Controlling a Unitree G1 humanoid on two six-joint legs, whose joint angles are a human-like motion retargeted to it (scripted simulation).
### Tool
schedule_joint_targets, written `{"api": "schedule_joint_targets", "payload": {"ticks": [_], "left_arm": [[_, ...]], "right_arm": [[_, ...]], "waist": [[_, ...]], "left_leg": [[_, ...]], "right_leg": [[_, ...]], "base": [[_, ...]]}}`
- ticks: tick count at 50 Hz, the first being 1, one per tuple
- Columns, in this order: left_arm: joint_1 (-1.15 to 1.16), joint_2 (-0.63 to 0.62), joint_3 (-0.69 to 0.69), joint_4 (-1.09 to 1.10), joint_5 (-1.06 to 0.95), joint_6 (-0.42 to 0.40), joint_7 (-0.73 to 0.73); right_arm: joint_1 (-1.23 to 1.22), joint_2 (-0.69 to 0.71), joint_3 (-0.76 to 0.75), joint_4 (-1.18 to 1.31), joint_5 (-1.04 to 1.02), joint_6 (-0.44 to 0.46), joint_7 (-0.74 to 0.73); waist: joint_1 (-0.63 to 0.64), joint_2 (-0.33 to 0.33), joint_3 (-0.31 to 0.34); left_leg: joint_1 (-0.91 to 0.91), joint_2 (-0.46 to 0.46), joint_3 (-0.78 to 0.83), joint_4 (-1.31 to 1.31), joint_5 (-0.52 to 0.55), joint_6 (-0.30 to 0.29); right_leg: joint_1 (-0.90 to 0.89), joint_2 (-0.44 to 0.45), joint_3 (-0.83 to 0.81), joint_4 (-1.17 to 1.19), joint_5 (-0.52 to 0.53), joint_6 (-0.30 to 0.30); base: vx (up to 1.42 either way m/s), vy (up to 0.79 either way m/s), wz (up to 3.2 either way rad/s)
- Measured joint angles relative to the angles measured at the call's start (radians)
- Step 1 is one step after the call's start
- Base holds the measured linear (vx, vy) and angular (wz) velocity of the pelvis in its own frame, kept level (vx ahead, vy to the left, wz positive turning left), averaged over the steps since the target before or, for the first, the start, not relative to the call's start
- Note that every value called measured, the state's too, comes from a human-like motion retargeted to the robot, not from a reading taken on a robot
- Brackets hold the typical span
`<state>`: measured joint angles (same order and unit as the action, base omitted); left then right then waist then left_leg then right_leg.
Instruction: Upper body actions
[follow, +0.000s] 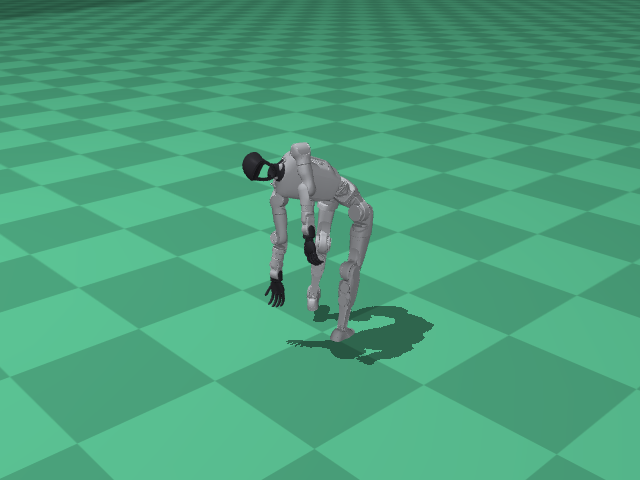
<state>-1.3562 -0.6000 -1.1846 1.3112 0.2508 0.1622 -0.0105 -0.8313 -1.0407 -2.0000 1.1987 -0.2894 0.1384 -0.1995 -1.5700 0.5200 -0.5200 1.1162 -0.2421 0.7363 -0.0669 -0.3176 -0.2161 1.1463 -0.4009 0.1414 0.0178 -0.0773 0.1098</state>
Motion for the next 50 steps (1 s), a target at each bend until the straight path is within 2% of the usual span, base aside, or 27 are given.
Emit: {"api": "schedule_joint_targets", "payload": {"ticks": [5,10,15,20,21,22,23,24,25,28,32,37,40,42,45,48,50], "left_arm": [[-0.195,0.000,0.119,0.010,-0.015,-0.009,0.011],[-0.417,0.000,0.246,-0.002,-0.029,-0.017,0.008],[-0.527,0.000,0.327,-0.049,-0.042,-0.031,0.002],[-0.725,0.000,0.486,-0.126,-0.067,-0.045,0.009],[-0.780,0.000,0.462,-0.165,-0.060,-0.063,0.009],[-1.000,0.000,0.418,-0.295,-0.044,-0.103,0.019],[-1.550,0.000,0.334,-0.606,-0.011,-0.188,0.051],[-1.733,0.000,0.185,-0.807,0.035,-0.186,0.063],[-1.733,0.000,0.004,-0.952,0.088,-0.141,0.065],[-1.733,0.000,-0.106,-1.024,0.118,-0.099,0.080],[-1.733,0.000,-0.154,-1.049,0.142,-0.062,0.090],[-1.733,0.000,-0.215,-1.023,0.203,-0.037,0.082],[-1.733,0.000,-0.215,-1.010,0.247,-0.037,0.067],[-1.733,0.000,-0.215,-1.000,0.269,-0.036,0.052],[-1.733,0.000,-0.215,-0.989,0.283,-0.040,0.031],[-1.733,0.000,-0.215,-0.977,0.284,-0.050,0.009],[-1.733,0.000,-0.215,-0.967,0.290,-0.053,-0.001]], "right_arm": [[-0.094,-0.083,0.000,-0.010,-0.042,-0.007,0.000],[-0.196,-0.153,0.000,0.016,-0.053,0.009,-0.014],[-0.238,-0.173,0.000,0.024,-0.047,0.018,-0.034],[-0.371,-0.236,0.000,0.050,-0.036,0.035,-0.084],[-0.402,-0.262,0.000,0.021,-0.022,0.024,-0.091],[-0.660,-0.462,0.000,-0.037,0.009,0.002,-0.093],[-1.371,-1.007,0.000,-0.156,0.075,-0.040,-0.087],[-1.842,-1.198,0.000,-0.141,0.050,-0.069,0.014],[-2.193,-1.211,0.000,-0.060,-0.021,-0.092,0.163],[-2.258,-1.211,0.000,-0.039,-0.020,-0.127,0.232],[-2.258,-1.211,0.000,-0.034,0.012,-0.142,0.263],[-2.258,-1.211,0.000,-0.054,0.029,-0.160,0.288],[-2.258,-1.211,0.000,-0.063,0.023,-0.167,0.299],[-2.258,-1.211,0.000,-0.061,0.011,-0.169,0.307],[-2.258,-1.211,0.000,-0.048,-0.009,-0.170,0.324],[-2.258,-1.211,0.000,-0.025,-0.028,-0.167,0.333],[-2.258,-1.211,0.000,-0.014,-0.042,-0.165,0.335]], "waist": [[0.000,0.000,0.000],[0.000,0.000,0.000],[0.000,0.000,0.000],[0.000,0.000,0.000],[0.193,-0.099,0.152],[0.411,-0.162,0.285],[0.679,-0.152,0.382],[0.738,-0.121,0.423],[0.691,-0.081,0.437],[0.659,-0.079,0.467],[0.613,-0.077,0.473],[0.569,-0.074,0.534],[0.564,-0.075,0.549],[0.565,-0.074,0.557],[0.585,-0.071,0.568],[0.629,-0.074,0.555],[0.648,-0.078,0.535]], "left_leg": [[0.098,0.045,0.033,0.007,-0.027,0.030],[0.200,0.090,0.100,0.013,-0.045,0.033],[0.264,0.142,0.233,0.028,-0.065,0.011],[0.355,0.155,0.329,0.021,-0.044,-0.001],[0.252,0.243,0.260,-0.004,-0.076,0.004],[0.059,0.299,0.105,-0.020,-0.087,0.040],[-0.314,0.292,-0.225,-0.020,-0.056,0.135],[-0.531,0.251,-0.402,-0.010,-0.031,0.191],[-0.671,0.191,-0.503,0.005,-0.011,0.229],[-0.701,0.181,-0.505,0.020,-0.027,0.238],[-0.705,0.183,-0.472,0.027,-0.048,0.240],[-0.693,0.195,-0.374,0.021,-0.072,0.236],[-0.701,0.200,-0.331,0.014,-0.079,0.238],[-0.705,0.207,-0.309,0.012,-0.080,0.238],[-0.707,0.218,-0.284,0.010,-0.080,0.235],[-0.712,0.206,-0.287,0.010,-0.079,0.235],[-0.717,0.195,-0.307,0.011,-0.074,0.234]], "right_leg": [[0.036,0.087,0.130,-0.036,0.067,-0.061],[0.069,0.168,0.228,-0.044,0.119,-0.103],[0.062,0.252,0.325,-0.048,0.167,-0.123],[0.075,0.312,0.398,0.003,0.196,-0.130],[0.004,0.391,0.305,-0.041,0.188,-0.121],[-0.126,0.434,0.148,-0.076,0.178,-0.102],[-0.377,0.406,-0.138,-0.090,0.166,-0.064],[-0.543,0.356,-0.286,-0.058,0.151,-0.037],[-0.668,0.295,-0.365,-0.003,0.133,-0.015],[-0.720,0.281,-0.349,0.036,0.126,-0.006],[-0.764,0.280,-0.298,0.070,0.126,0.002],[-0.827,0.303,-0.196,0.143,0.124,-0.007],[-0.864,0.318,-0.157,0.163,0.125,-0.019],[-0.870,0.312,-0.183,0.163,0.115,-0.035],[-0.861,0.284,-0.312,0.157,0.100,-0.069],[-0.848,0.249,-0.425,0.134,0.145,-0.048],[-0.845,0.245,-0.419,0.111,0.156,-0.040]], "base": [[0.27,0.01,-1.77],[0.31,-0.02,-1.56],[0.23,-0.08,-1.23],[0.16,-0.02,-0.05],[0.41,0.46,10.36],[0.40,0.57,16.13],[0.17,0.24,12.66],[-0.09,0.08,8.65],[-0.09,0.06,3.49],[0.00,0.04,0.15],[0.02,0.06,-0.71],[-0.08,0.04,-1.09],[-0.08,0.00,-0.77],[-0.08,0.00,-0.46],[-0.05,-0.04,-0.30],[-0.01,-0.09,-0.11],[0.02,-0.11,0.24]]}}
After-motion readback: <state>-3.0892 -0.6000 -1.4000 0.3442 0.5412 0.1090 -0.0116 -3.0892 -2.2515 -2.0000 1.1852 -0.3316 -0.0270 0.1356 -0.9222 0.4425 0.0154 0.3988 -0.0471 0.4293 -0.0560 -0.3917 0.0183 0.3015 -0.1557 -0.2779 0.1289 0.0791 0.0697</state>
